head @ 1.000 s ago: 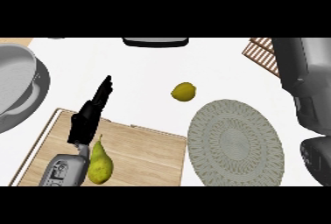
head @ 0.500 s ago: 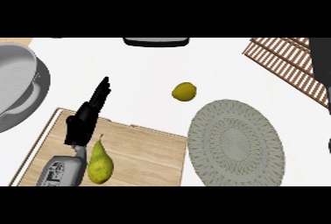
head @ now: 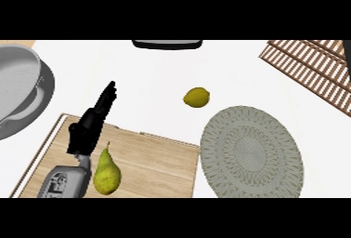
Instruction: Pick the bell pepper from the placemat and place it in the tiered shelf
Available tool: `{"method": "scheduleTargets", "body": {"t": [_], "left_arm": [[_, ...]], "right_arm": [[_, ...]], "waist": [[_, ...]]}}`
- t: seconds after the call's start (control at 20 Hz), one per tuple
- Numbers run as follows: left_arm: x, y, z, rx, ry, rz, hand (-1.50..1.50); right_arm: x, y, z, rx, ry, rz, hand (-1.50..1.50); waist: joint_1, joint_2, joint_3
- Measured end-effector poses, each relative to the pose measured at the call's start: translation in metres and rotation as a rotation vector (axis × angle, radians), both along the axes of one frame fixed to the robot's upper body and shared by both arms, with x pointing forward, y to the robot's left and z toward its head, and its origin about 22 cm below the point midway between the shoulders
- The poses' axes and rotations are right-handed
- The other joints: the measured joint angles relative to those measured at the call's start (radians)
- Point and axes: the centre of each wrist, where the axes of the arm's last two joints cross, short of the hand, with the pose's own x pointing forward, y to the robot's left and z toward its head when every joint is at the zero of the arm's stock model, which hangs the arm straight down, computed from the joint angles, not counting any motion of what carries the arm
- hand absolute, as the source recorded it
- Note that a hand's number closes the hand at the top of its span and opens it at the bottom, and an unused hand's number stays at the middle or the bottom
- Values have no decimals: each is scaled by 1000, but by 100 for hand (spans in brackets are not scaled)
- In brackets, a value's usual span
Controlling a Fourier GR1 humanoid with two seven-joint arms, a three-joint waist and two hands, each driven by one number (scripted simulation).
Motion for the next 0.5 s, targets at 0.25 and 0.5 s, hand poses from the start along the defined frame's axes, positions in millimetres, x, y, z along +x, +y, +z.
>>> {"method": "scheduleTargets", "body": {"t": [0.25, 0.5], "left_arm": [[1, -5, 5, -3, -1, -13, 0], [-1, -3, 0, 2, -1, -3, 0]], "right_arm": [[1, -30, -16, -9, -15, -16, 150], [-5, -47, -14, 65, -210, 61, 150]], "waist": [[5, 3, 0], [3, 4, 1]]}}
